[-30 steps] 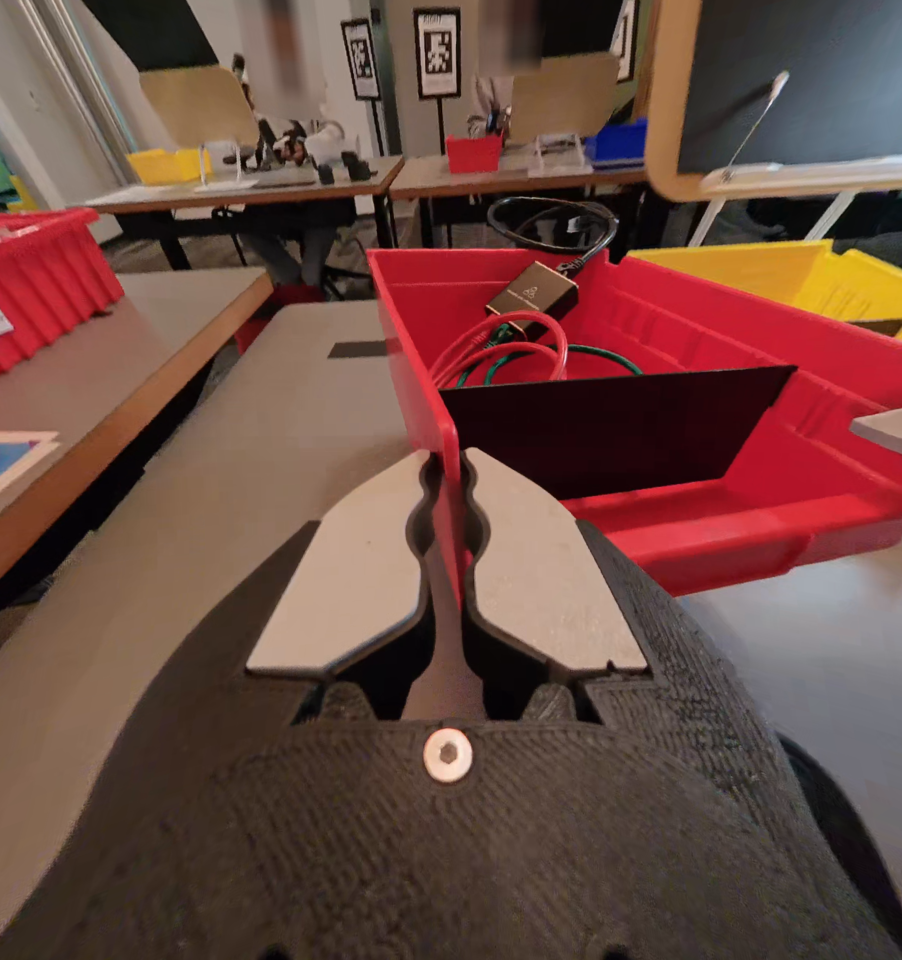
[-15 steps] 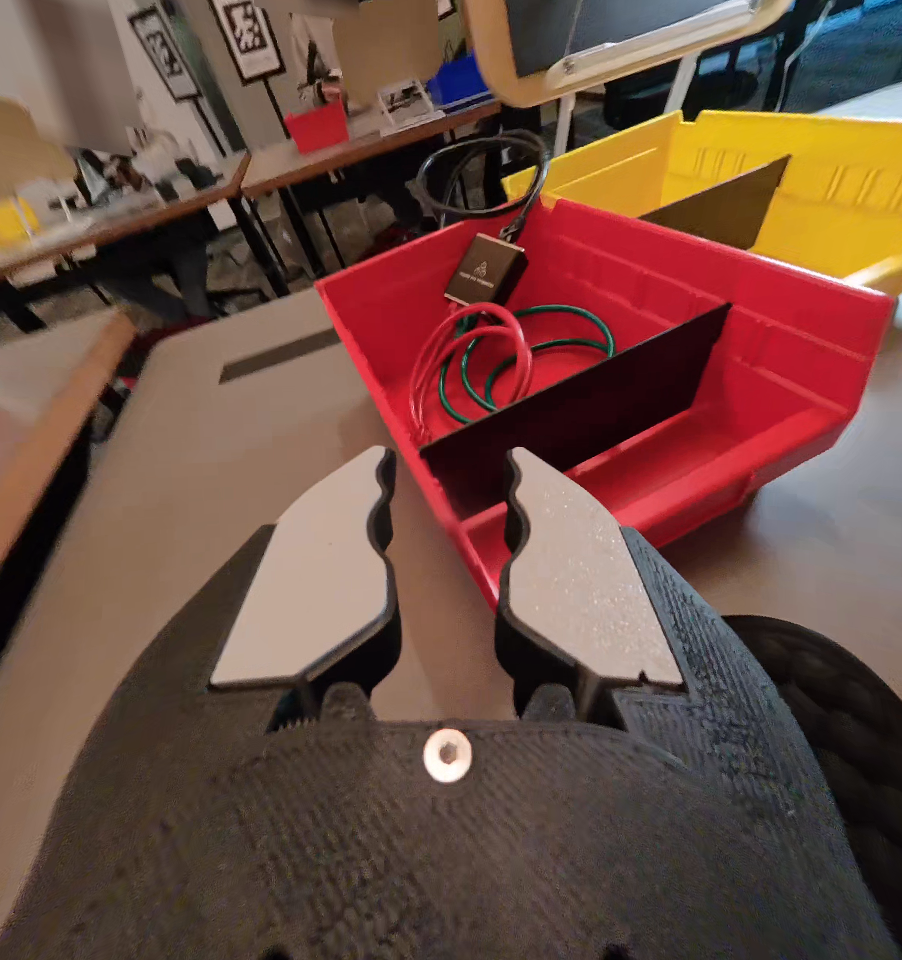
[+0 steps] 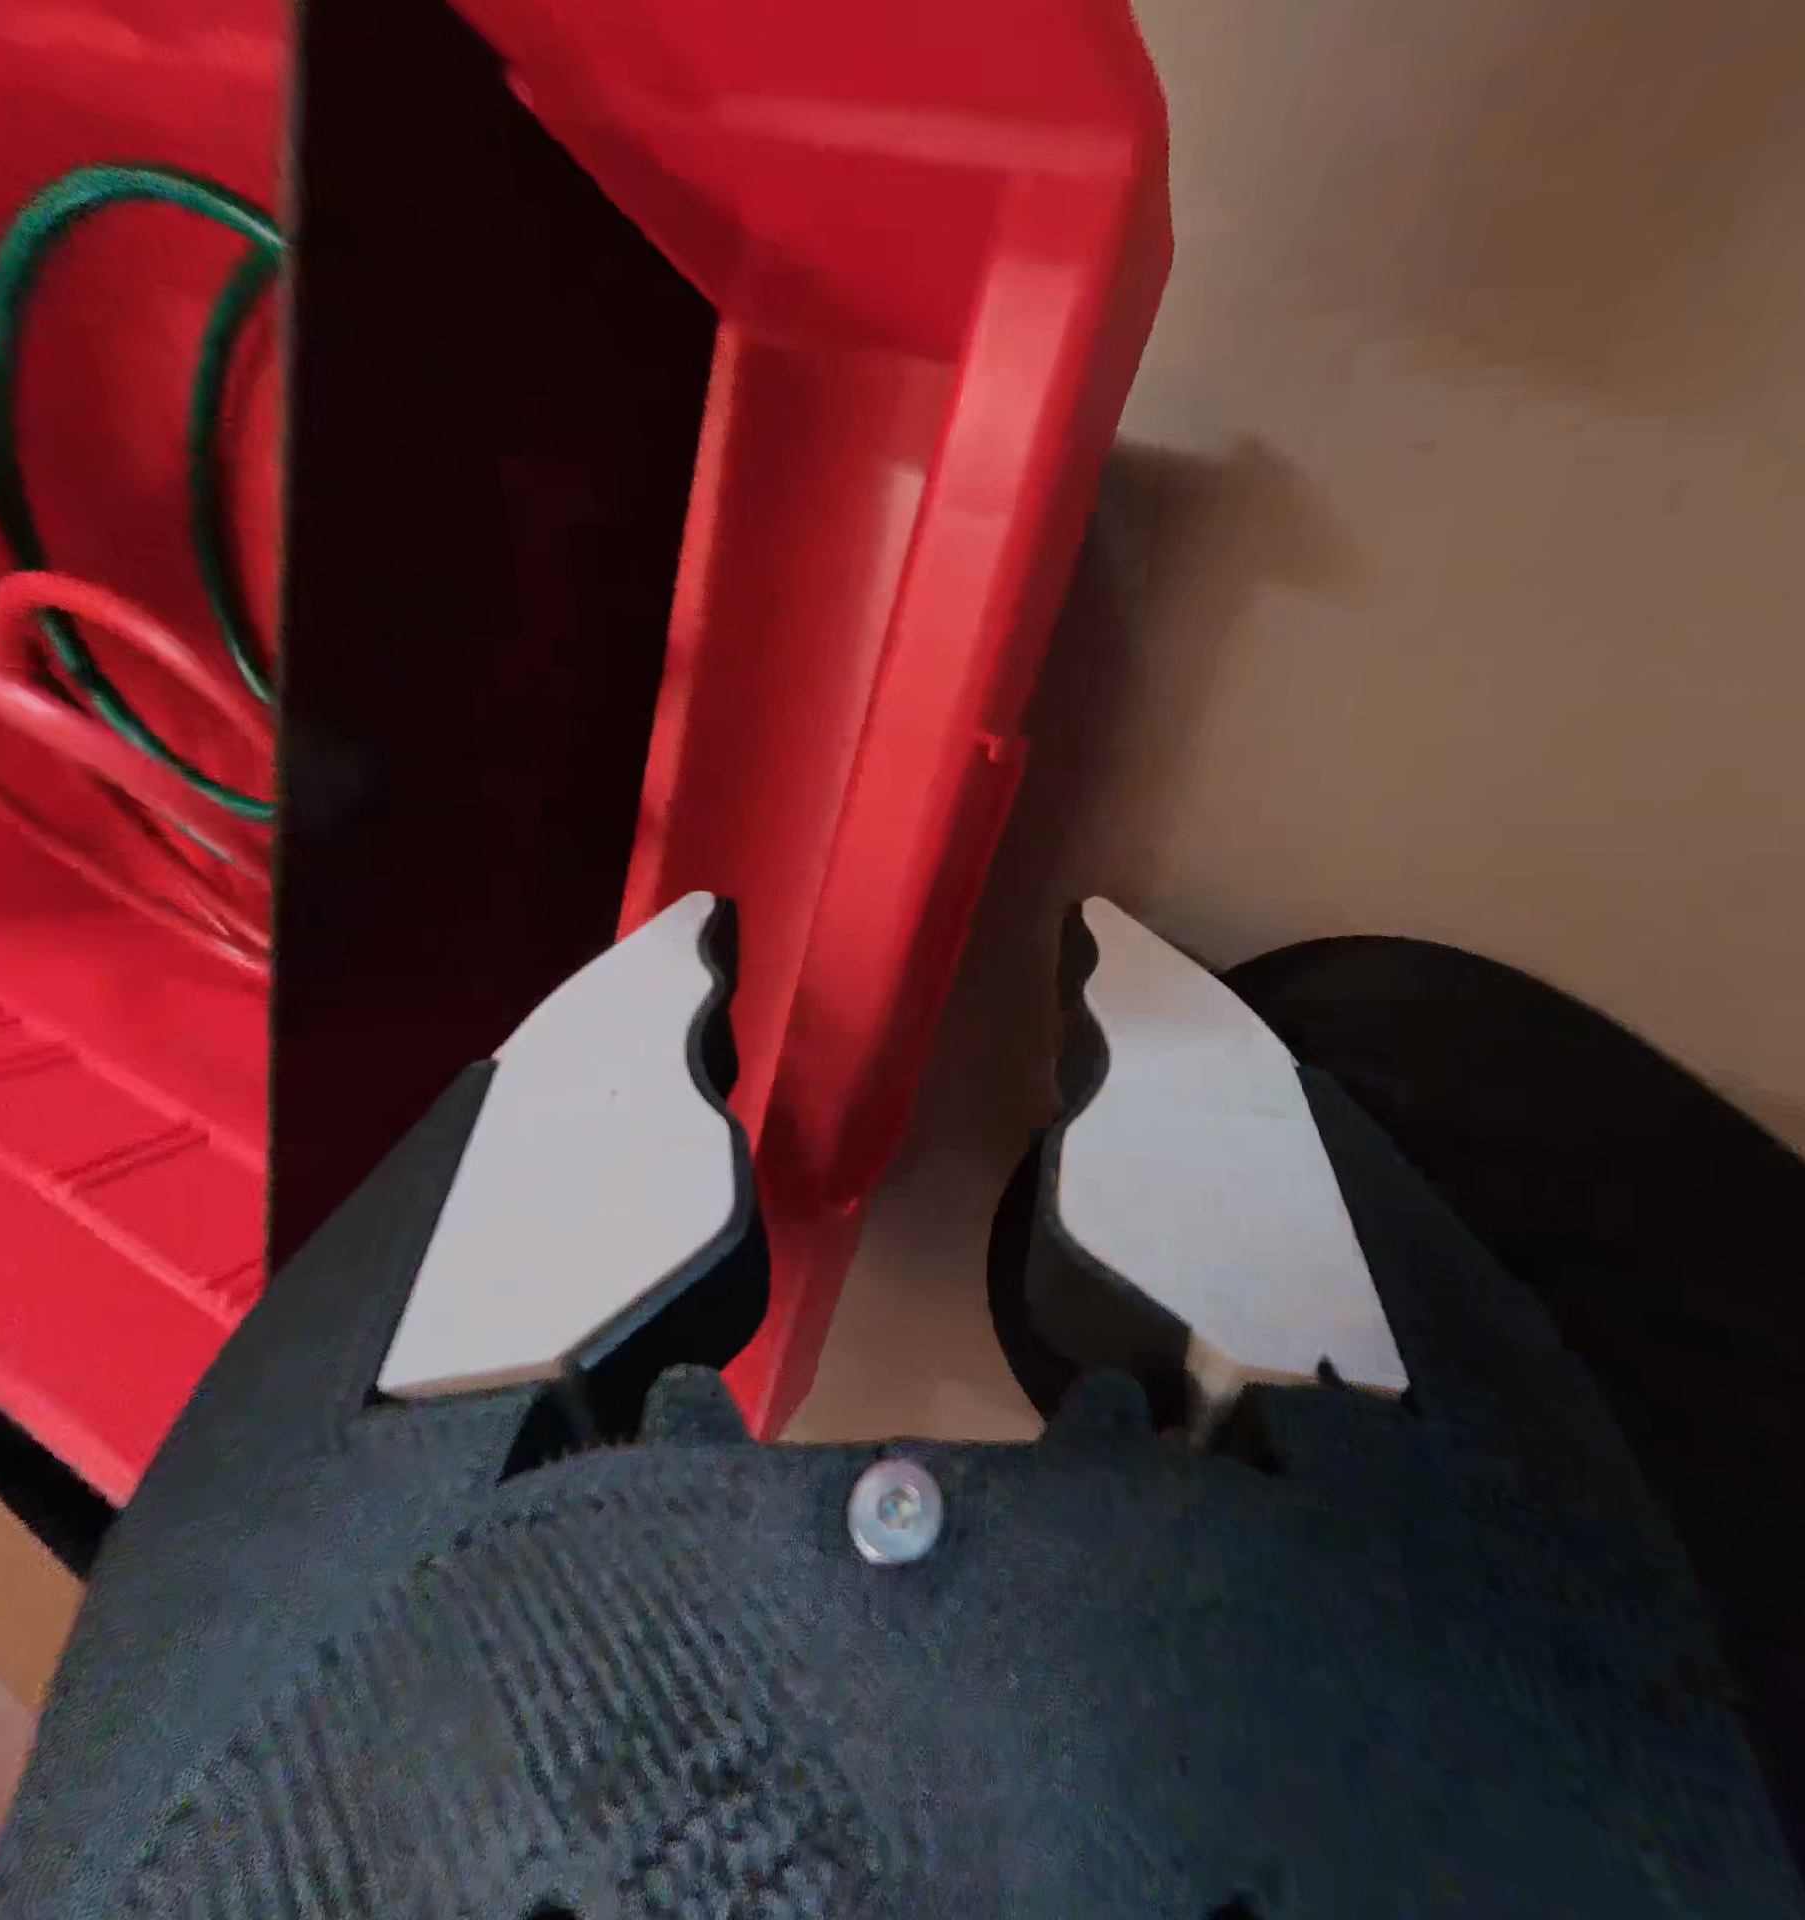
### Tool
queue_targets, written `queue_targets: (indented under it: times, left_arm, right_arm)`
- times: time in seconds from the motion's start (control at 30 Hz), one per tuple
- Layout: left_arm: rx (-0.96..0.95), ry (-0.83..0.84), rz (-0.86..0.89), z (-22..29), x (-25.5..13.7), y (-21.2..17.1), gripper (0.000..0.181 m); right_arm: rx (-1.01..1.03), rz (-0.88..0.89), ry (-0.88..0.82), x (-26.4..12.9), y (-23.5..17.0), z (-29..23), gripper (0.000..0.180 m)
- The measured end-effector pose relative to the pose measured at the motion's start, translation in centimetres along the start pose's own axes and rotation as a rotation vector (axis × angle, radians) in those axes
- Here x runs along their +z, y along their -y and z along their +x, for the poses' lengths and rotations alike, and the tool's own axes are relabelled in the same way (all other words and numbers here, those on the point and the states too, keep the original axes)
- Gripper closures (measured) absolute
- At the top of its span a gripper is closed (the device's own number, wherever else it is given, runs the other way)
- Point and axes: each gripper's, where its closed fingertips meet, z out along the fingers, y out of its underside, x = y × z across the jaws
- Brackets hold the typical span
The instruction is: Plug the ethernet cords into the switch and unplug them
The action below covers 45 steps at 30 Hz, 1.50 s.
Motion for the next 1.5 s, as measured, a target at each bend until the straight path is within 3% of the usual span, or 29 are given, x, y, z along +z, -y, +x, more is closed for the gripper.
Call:
queue_targets:
  times: [0.03, 0.17, 0.43, 0.63, 0.87, 1.2, 1.4, 1.5]
  left_arm:
    - [0.021, 0.007, -0.014, -0.1, 0.5, -0.1, 0.128]
    - [0.034, 0.000, 0.006, -0.4, 1.2, 0.1, 0.143]
    - [-0.021, -0.033, 0.099, -0.4, 1.9, 1.5, 0.148]
    - [-0.056, -0.017, 0.114, -1.8, 2.7, 2.3, 0.147]
    - [-0.107, 0.016, 0.124, -4.4, 4.0, 3.4, 0.147]
    - [-0.147, 0.088, 0.117, -7.7, 5.4, 4.3, 0.145]
    - [-0.238, 0.054, 0.340, -8.8, 1.7, 6.2, 0.138]
    - [-0.339, 0.121, 0.476, -12.7, -1.7, 7.7, 0.136]
  right_arm:
    - [0.011, 0.004, -0.001, -0.4, -0.2, -0.4, 0.150]
    - [0.086, -0.021, -0.056, -2.3, -3.1, -2.4, 0.151]
    - [0.225, -0.078, -0.166, -6.8, -14.0, -3.7, 0.151]
    - [0.301, -0.155, -0.219, -8.0, -20.4, -1.1, 0.151]
    - [0.291, -0.179, -0.240, -7.5, -23.9, 2.9, 0.151]
    - [0.294, -0.142, -0.275, -6.9, -23.6, 5.3, 0.148]
    - [0.561, 0.448, -0.354, -11.6, -15.8, 6.0, 0.137]
    - [0.612, 0.672, -0.415, -13.9, -12.9, 5.8, 0.137]
